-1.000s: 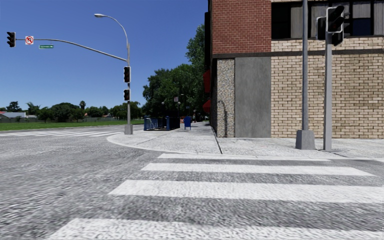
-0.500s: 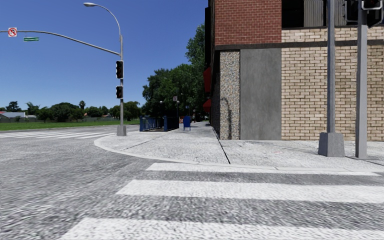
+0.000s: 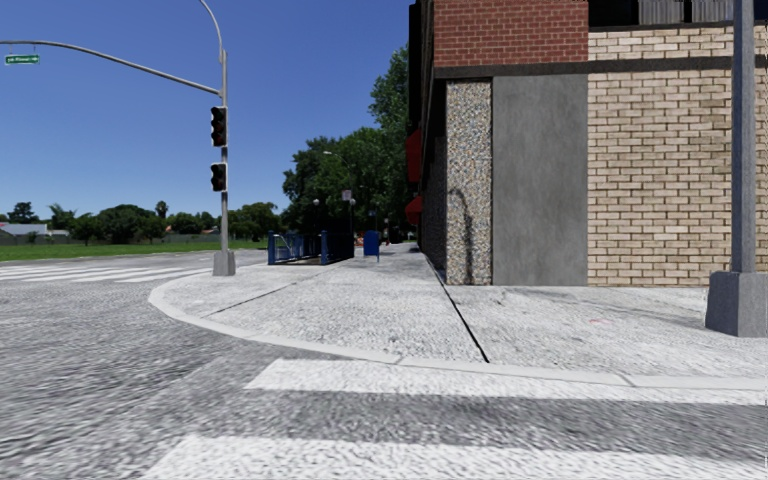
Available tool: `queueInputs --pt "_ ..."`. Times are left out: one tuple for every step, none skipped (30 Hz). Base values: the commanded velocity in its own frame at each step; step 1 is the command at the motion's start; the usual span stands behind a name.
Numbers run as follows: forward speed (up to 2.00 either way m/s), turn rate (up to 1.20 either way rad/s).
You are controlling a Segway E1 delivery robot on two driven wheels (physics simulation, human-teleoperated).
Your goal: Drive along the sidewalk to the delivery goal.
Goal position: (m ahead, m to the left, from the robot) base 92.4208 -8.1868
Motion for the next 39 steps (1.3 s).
queueInputs --pt "1.97 -0.17" --pt "1.97 -0.17" --pt "1.97 -0.17" --pt "1.97 -0.17" --pt "1.97 -0.17" --pt "1.97 -0.17" --pt "1.97 -0.17" --pt "1.97 -0.17" --pt "1.97 -0.17" --pt "1.97 -0.17" --pt "1.97 -0.17" --pt "1.97 -0.18" --pt "1.97 -0.18" --pt "1.97 -0.18" --pt "1.97 -0.18" --pt "1.97 -0.17" --pt "1.97 -0.17" --pt "1.97 -0.17" --pt "1.97 -0.17" --pt "1.97 -0.16" --pt "1.97 -0.09" --pt "1.97 0.0" --pt "1.97 0.0" --pt "1.97 0.0" --pt "1.92 0.0" --pt "1.81 0.0" --pt "1.72 0.0" --pt "1.72 0.0" --pt "1.66 0.0" --pt "1.64 0.0" --pt "1.64 0.0" --pt "1.64 0.0" --pt "1.63 0.0" --pt "1.62 0.0" --pt "1.6 0.0" --pt "1.6 0.0" --pt "1.57 0.0" --pt "1.53 0.0" --pt "1.52 0.0"
